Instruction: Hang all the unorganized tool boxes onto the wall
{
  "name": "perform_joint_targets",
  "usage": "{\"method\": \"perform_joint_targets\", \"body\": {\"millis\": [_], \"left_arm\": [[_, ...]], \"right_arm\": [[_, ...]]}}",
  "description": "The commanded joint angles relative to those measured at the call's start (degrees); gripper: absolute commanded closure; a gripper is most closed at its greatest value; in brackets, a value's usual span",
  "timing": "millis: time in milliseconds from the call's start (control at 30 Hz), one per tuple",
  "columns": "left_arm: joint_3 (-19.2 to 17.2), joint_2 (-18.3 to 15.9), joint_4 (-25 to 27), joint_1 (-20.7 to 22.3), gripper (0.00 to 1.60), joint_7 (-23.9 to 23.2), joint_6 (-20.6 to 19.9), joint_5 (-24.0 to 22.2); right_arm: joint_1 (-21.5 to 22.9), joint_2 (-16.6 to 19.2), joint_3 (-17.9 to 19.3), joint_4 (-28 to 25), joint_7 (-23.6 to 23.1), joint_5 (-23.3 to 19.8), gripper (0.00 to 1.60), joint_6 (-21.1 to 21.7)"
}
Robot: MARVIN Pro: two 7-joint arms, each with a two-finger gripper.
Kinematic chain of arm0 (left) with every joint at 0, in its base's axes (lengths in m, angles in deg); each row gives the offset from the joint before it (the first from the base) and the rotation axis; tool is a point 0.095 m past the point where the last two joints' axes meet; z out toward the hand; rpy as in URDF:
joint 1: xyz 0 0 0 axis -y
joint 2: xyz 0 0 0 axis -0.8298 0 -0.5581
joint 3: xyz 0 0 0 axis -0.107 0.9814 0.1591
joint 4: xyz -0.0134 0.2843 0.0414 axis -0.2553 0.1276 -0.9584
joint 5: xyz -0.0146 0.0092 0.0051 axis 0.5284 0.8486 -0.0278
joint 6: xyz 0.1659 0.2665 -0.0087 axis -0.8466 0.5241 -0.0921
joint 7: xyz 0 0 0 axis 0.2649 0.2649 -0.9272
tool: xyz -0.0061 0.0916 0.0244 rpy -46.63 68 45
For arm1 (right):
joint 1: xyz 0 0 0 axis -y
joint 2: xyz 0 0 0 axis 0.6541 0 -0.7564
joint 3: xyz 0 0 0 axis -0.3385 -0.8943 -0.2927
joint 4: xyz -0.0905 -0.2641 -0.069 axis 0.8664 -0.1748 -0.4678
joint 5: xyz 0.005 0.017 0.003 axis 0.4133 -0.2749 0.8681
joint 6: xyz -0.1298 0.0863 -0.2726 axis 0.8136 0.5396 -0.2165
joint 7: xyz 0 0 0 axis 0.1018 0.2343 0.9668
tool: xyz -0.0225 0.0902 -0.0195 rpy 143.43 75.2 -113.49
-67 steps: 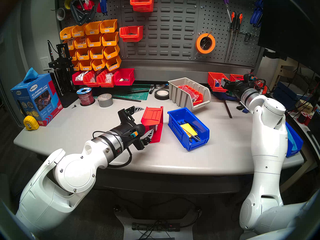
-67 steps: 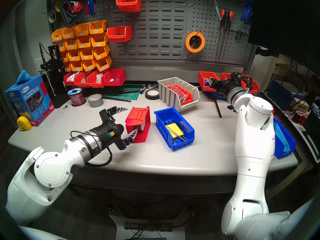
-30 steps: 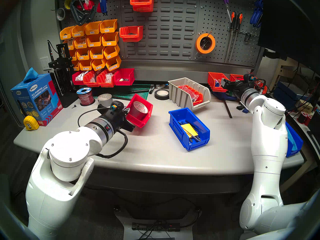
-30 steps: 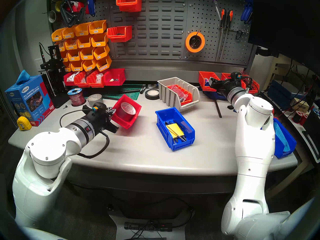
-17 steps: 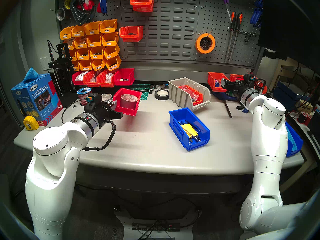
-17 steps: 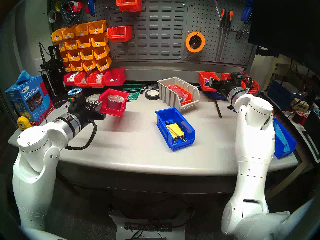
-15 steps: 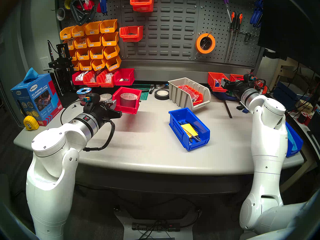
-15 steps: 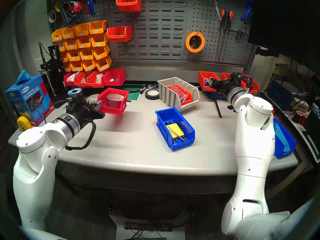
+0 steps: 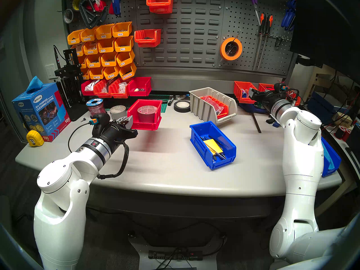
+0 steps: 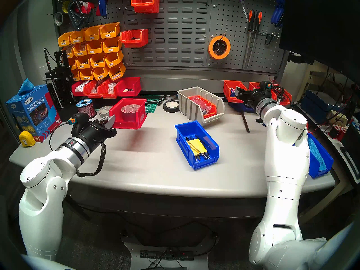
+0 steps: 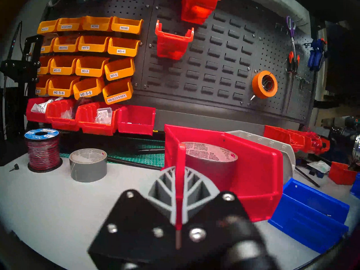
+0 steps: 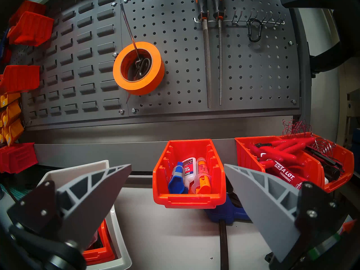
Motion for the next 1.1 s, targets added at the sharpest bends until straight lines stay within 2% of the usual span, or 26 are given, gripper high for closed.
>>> {"method": "perform_joint_targets", "body": {"millis": [0, 500, 533, 600, 933, 1067], "left_arm": [[0.1, -1.0, 0.4, -0.7, 1.0, -0.7, 1.6, 1.2], [0.1, -0.8, 0.4, -0.8, 1.0, -1.0, 1.8, 1.6], [0.0, -1.3, 0.4, -0.7, 0.0, -1.3, 1.1, 1.6], [0.0, -1.4, 0.4, -1.2, 0.0, -1.6, 2.4, 2.3], [0.7, -2.0, 0.3, -2.0, 0.0, -1.9, 3.6, 4.5], [0.0, -1.3, 0.1, -2.2, 0.0, -0.7, 1.8, 4.5]], "right_arm": [[0.3, 0.0, 0.0, -0.9, 0.0, 0.0, 0.0, -0.1], [0.3, 0.0, 0.0, -0.9, 0.0, 0.0, 0.0, -0.1], [0.3, 0.0, 0.0, -0.9, 0.0, 0.0, 0.0, -0.1], [0.3, 0.0, 0.0, -0.9, 0.0, 0.0, 0.0, -0.1], [0.3, 0.0, 0.0, -0.9, 0.0, 0.0, 0.0, -0.1], [0.3, 0.0, 0.0, -0.9, 0.0, 0.0, 0.0, -0.1]]}}
